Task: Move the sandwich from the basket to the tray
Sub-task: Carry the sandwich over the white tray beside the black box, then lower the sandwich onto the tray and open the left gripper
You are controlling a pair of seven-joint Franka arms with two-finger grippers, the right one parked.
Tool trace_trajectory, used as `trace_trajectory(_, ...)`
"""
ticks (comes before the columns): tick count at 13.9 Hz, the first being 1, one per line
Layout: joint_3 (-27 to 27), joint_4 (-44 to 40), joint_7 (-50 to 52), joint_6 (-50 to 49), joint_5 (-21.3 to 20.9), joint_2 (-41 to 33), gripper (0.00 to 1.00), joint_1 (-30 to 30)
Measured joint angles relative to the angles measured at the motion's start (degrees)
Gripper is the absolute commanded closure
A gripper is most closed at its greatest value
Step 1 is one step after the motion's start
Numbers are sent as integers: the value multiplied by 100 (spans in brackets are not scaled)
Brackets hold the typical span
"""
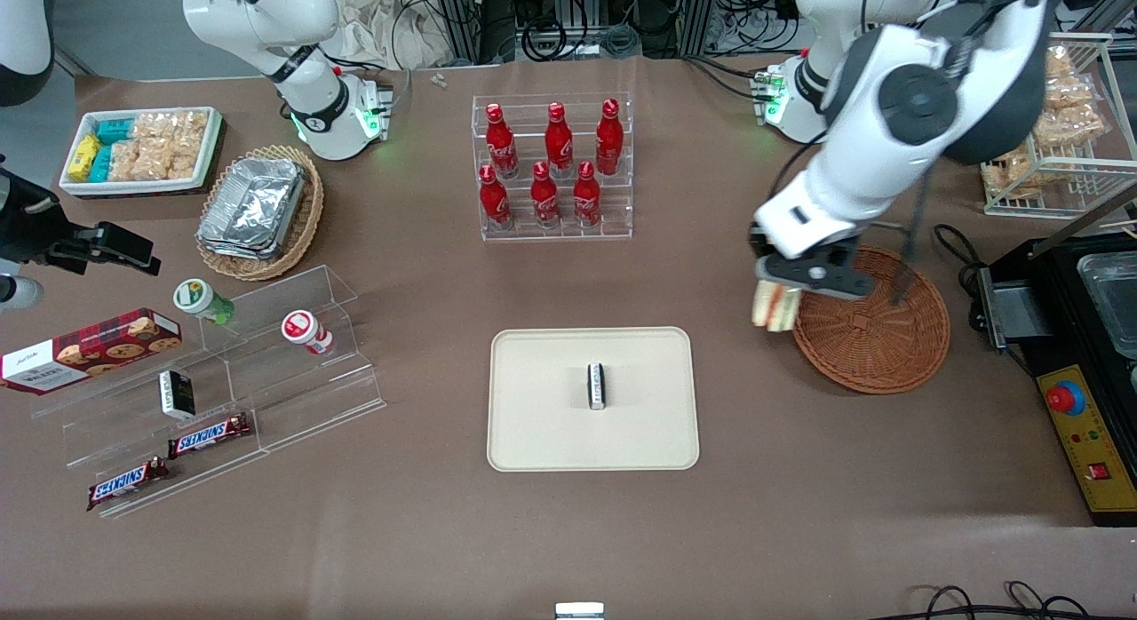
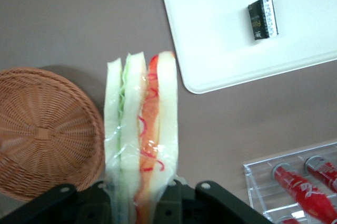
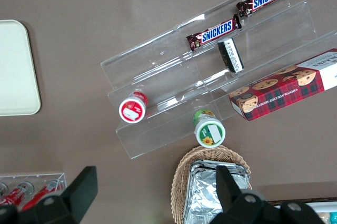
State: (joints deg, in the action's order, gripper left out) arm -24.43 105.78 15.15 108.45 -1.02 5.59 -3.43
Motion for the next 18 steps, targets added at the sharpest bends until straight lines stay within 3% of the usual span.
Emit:
trace_trajectory(3, -564, -785, 1157, 22, -862, 1305, 100, -6)
trace_trajectory(7, -895, -1794, 1821, 315, -1800, 3068, 100, -36)
trace_trajectory(10, -907, -1989, 1916, 791, -1962, 3654, 100, -81)
trace_trajectory(18, -919, -2339, 2142, 1039, -2508, 4392, 100, -192)
